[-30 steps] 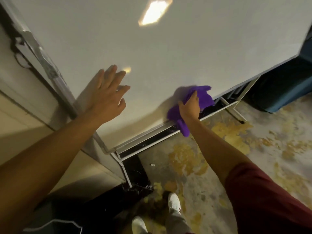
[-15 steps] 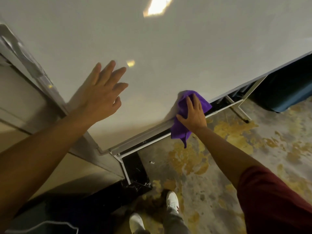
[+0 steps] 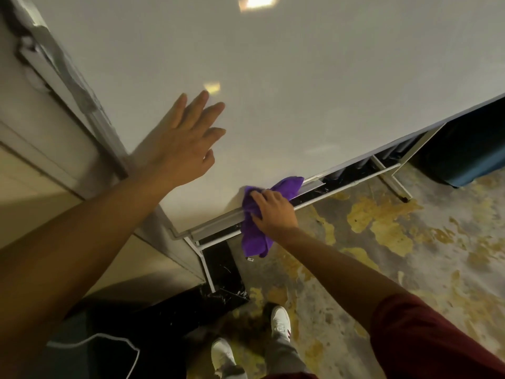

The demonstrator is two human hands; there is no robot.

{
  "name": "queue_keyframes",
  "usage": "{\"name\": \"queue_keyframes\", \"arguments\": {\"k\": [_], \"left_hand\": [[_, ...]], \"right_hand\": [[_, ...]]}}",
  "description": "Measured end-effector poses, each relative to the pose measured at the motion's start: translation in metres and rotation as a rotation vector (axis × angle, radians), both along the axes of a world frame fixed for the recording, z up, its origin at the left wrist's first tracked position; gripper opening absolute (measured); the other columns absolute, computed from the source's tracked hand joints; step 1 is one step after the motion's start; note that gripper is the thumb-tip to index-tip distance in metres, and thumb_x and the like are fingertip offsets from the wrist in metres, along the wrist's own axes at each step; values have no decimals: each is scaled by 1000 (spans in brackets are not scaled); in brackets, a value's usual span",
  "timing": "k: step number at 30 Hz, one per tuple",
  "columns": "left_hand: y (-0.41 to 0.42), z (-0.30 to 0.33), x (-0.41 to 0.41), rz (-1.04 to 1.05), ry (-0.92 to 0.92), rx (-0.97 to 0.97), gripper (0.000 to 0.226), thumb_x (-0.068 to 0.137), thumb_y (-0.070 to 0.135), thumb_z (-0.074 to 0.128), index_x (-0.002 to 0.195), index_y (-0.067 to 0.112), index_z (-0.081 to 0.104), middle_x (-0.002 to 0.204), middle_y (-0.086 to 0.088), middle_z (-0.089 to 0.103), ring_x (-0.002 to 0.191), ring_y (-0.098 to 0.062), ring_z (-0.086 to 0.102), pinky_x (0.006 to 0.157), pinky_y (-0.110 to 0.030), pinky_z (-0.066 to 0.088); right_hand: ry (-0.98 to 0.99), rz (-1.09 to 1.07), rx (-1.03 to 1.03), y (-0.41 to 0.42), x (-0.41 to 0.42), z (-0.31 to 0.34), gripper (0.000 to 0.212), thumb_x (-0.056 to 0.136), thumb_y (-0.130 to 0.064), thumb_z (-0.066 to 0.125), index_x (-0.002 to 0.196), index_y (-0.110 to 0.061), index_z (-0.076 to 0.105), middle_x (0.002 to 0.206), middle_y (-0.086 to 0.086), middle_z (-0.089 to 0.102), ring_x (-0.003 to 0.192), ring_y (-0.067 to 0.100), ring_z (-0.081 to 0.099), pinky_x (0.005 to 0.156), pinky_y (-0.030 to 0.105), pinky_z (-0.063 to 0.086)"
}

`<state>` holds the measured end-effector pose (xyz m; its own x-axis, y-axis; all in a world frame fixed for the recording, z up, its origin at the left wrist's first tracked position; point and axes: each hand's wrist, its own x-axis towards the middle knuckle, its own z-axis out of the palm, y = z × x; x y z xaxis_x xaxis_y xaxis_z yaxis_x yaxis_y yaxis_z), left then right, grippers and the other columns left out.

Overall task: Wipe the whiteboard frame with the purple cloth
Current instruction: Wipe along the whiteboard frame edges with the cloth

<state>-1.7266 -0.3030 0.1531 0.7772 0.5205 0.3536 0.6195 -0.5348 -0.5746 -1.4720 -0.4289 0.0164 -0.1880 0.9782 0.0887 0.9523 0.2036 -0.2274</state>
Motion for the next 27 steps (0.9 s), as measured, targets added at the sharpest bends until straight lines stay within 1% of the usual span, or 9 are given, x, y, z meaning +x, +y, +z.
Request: {"name": "queue_keyframes", "arguments": {"k": [2,5,8,13,16,18,22,25,27], "left_hand": [[-10,5,-1,53,9,33,65,104,49,17,157,18,39,178,-15,-3,164,-44,-3,132,-61,-1],[-35,-1,-15,237,-17,117,68,105,49,16,168,24,18,178,-14,-10,165,-42,-5,132,-60,7],[-53,-6,-33,329,11,81,73,101,53,15,169,26,7,177,-12,-14,165,-40,-5,132,-58,6],[-67,11,-26,302,-78,-104,62,102,50,41,159,25,38,178,-11,7,164,-42,7,131,-62,16],[-78,17,-22,288,-134,-247,58,103,46,43,158,25,43,178,-11,11,165,-41,5,131,-62,13],[-86,23,-19,261,-283,-381,54,103,44,48,154,25,51,177,-9,19,165,-38,7,133,-59,12],[-114,27,11,144,-908,-579,39,100,31,55,132,17,71,160,-7,52,158,-32,33,127,-55,33],[-133,30,53,98,-1077,-619,32,100,27,58,127,15,71,148,-6,60,143,-27,49,117,-51,46],[-142,33,79,69,-1140,-678,37,99,35,57,128,14,68,141,-7,62,133,-25,54,111,-48,50]], "right_hand": [[-4,19,-2,-8,-31,-4,61,84,-45,66,135,-26,39,123,6,60,108,28,59,83,43,57],[-2,68,-25,-20,-75,-6,66,83,-44,69,136,-28,34,121,9,60,104,28,61,79,42,57],[-4,131,-55,-30,-110,-5,67,82,-42,71,137,-26,36,122,10,60,105,30,60,77,43,57],[22,220,-115,-44,-168,7,65,79,-37,75,135,-23,45,125,8,59,105,29,61,73,40,54],[248,272,-249,-45,-188,25,61,75,-35,76,130,-25,53,125,2,63,102,25,64,80,38,55],[487,218,-367,-45,-183,41,61,74,-34,77,130,-26,55,120,0,67,104,21,65,86,29,51],[739,61,-326,-48,-122,76,61,75,-35,79,129,-30,52,116,-4,69,99,10,64,80,11,42],[848,-193,-192,-47,-46,109,53,75,-47,78,122,-37,55,109,-13,67,87,-3,62,69,5,43],[969,-359,-77,-43,-1,131,50,74,-54,77,116,-34,58,100,-16,67,82,-5,64,62,7,49]]}}
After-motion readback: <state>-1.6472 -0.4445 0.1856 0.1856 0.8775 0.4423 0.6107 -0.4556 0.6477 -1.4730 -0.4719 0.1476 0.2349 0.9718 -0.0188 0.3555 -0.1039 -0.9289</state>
